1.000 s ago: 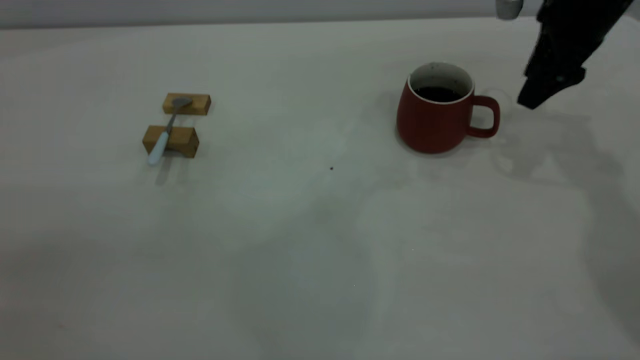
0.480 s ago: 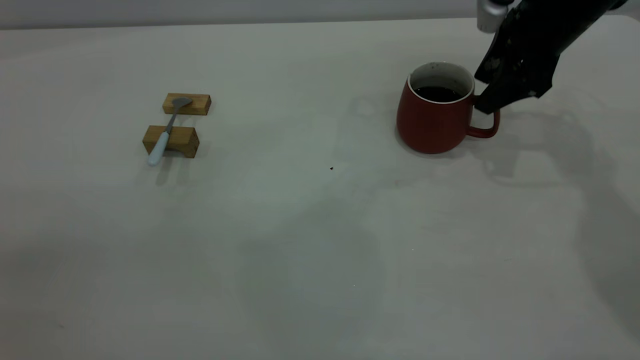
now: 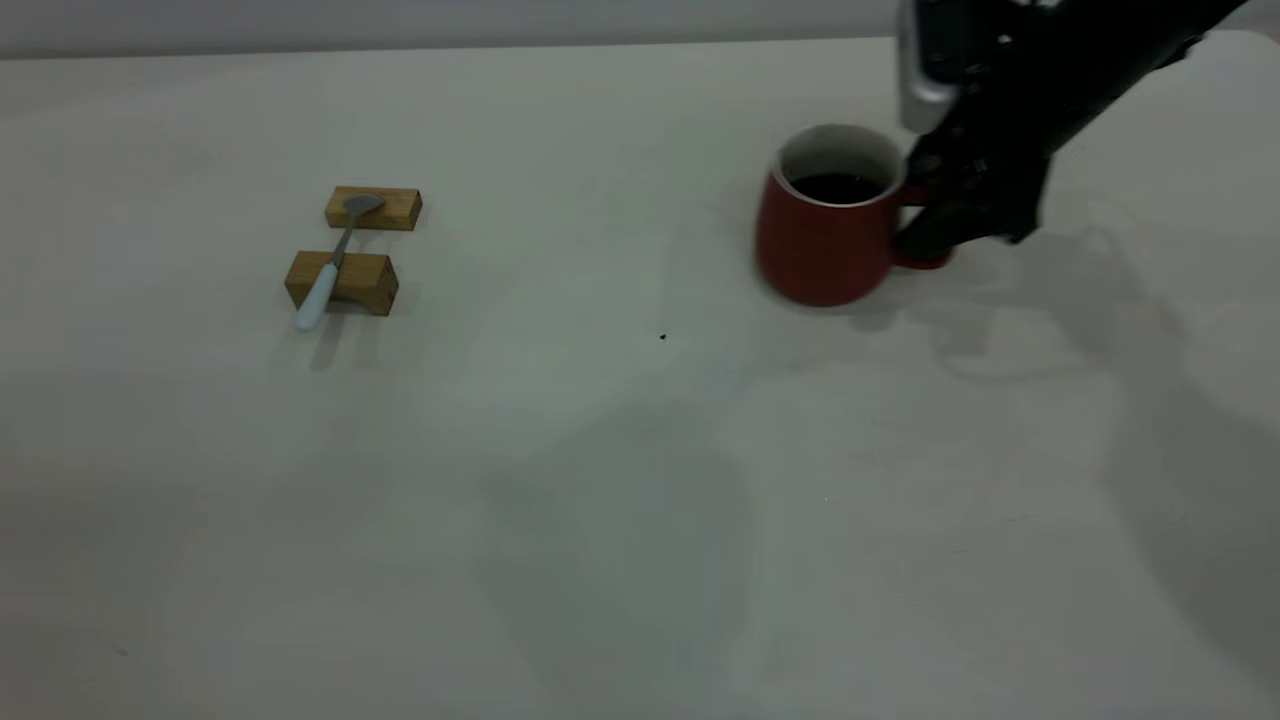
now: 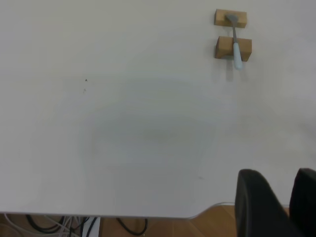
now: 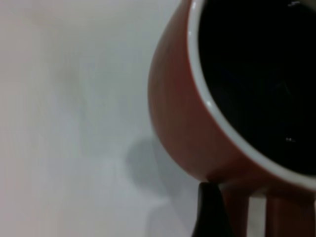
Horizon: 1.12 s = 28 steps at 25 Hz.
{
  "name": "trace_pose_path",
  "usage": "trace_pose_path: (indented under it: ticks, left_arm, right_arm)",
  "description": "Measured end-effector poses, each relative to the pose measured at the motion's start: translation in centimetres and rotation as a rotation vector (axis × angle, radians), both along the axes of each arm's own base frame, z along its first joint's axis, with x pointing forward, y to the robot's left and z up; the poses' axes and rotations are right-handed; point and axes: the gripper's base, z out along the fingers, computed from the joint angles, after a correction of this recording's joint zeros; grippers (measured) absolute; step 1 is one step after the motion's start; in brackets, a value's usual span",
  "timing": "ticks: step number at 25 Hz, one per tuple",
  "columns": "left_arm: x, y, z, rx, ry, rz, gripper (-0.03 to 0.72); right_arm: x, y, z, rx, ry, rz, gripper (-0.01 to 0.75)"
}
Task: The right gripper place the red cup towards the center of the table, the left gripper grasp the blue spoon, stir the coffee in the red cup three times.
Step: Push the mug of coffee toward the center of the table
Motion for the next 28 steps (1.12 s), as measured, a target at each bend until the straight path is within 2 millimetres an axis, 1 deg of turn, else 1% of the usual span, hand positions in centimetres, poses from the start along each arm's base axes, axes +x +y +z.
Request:
trace_pose_path:
  ticks: [7, 13, 17, 22, 26, 28]
  left_arm:
    - [0.0, 0.0, 0.0, 0.0, 0.0, 0.0, 0.237]
    - [0.0, 0.0, 0.0, 0.0, 0.0, 0.0, 0.237]
    - [0.0, 0.0, 0.0, 0.0, 0.0, 0.0, 0.237]
    - [0.0, 0.0, 0.0, 0.0, 0.0, 0.0, 0.237]
    - [0.0, 0.0, 0.0, 0.0, 0.0, 0.0, 0.237]
    - [0.0, 0.0, 0.0, 0.0, 0.0, 0.0, 0.237]
  right_arm:
    - [-1.0, 4.4, -1.5, -0.012, -0.007, 0.044, 0.554]
    - [-1.1, 7.8, -1.1, 0.015, -0.051, 0.025, 0.554]
    - [-0.9, 9.3, -0.6, 0.064, -0.058, -0.014, 0.554]
    - [-0.8, 9.3, -0.6, 0.072, -0.059, -0.029, 0.554]
    - [-0.4, 8.5, -0.4, 0.082, -0.049, -0.06, 0.553]
    - [-0.1, 7.9, 0.4, 0.113, -0.029, -0.098, 0.553]
